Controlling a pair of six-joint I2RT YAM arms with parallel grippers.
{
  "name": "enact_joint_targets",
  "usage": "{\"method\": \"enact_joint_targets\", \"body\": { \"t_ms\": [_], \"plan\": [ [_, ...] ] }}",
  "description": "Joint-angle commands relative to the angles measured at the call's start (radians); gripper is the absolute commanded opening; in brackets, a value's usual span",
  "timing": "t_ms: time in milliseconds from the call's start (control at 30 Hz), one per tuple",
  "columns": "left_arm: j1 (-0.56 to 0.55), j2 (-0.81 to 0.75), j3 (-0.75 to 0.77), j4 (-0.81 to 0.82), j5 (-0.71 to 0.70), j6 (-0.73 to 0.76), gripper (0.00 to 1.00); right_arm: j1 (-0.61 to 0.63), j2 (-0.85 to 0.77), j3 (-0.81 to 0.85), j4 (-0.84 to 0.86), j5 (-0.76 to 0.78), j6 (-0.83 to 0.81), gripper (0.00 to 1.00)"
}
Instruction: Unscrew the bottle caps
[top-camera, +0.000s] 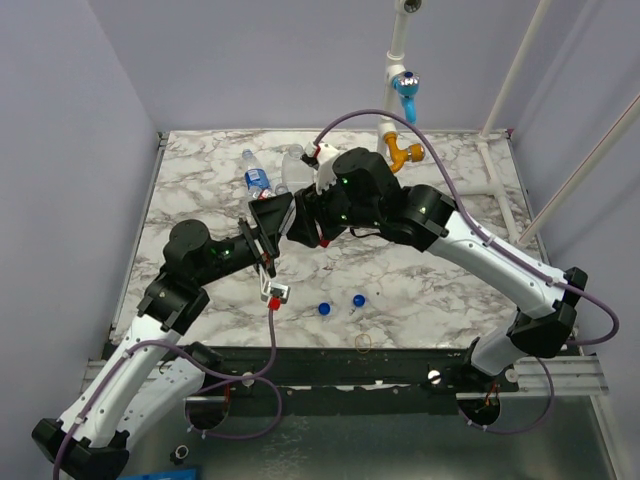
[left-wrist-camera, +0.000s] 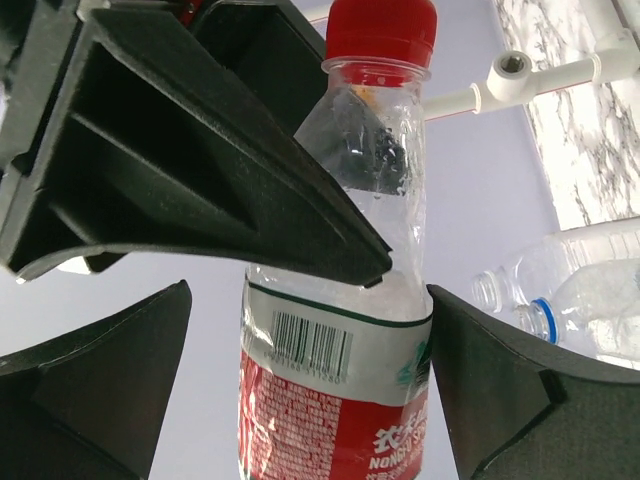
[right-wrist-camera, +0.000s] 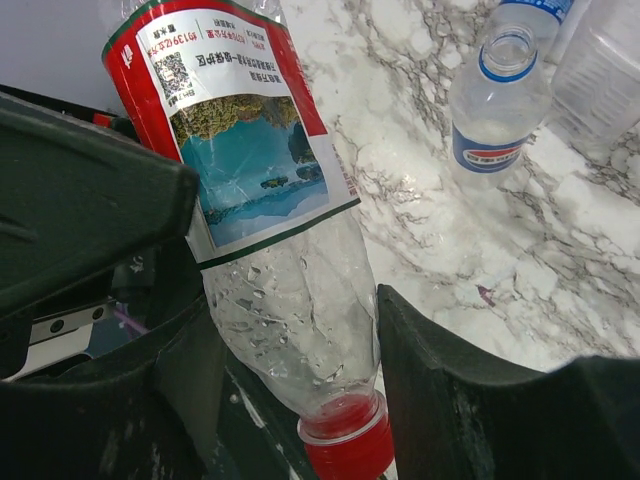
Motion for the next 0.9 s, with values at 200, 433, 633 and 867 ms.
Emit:
{"method": "enact_joint_targets", "body": {
  "t_ms": [200,433,633,867],
  "plan": [
    [0.002,0.011,-0.005,-0.028,-0.051,0.025,0.86,0.061,0.053,0.079,-0.092,0.166,-0.081,0.55],
    [0.002,0.018,0.000,-0.051,-0.073,0.032,0.61,0.066,0.064,0.098,-0.098,0.171,-0.091,0.55],
    [0.002,0.016,-0.006,-0.054,-0.092,0.016,0.41,0.070,0.058,0.085,-0.085,0.198,-0.103,0.59],
    [0.002,0.009,-0.001,-0.042,-0.111,-0.150,0.40,0.070,-0.030,0.037,0.027,0.221,-0.108,0.86]
  ]
}}
